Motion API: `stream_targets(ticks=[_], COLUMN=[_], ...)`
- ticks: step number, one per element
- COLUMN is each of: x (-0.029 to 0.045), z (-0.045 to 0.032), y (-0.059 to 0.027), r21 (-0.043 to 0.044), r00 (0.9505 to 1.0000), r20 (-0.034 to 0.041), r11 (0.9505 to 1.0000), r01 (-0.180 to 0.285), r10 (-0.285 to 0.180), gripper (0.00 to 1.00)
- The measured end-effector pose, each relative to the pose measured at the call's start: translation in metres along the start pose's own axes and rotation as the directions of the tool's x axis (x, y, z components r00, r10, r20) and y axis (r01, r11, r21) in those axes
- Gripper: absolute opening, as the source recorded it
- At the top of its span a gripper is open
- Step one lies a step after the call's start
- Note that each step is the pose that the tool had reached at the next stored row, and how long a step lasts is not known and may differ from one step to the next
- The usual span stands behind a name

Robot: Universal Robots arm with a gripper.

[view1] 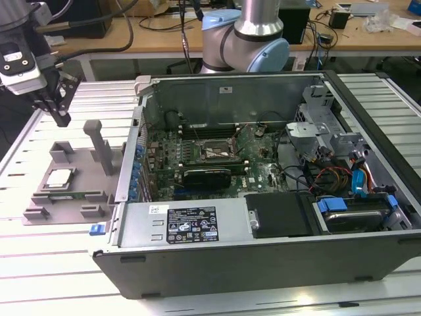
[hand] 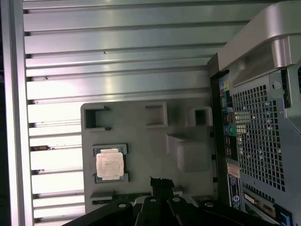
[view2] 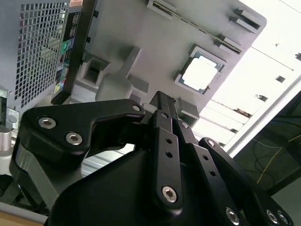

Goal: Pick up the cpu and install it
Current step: 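Reach for the cpu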

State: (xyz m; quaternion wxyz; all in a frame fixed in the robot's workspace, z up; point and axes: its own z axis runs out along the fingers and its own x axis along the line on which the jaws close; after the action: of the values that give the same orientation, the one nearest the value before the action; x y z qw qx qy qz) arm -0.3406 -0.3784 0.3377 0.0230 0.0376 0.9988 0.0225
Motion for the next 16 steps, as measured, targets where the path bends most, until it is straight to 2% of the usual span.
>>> stream_targets(ticks=[10, 16], x=[0.0150, 0.0191], z=[0.0093, 0.0108], y=[-0.0015, -0.0019], r21=[-0.0002, -0.0002], r00=[1.0000, 1.0000], r20=[0.0006, 0.0006], r11=[1.0000, 1.0000], r01=[0.002, 0.002], r10=[-0.002, -0.002], gripper=[0.11, 0.11])
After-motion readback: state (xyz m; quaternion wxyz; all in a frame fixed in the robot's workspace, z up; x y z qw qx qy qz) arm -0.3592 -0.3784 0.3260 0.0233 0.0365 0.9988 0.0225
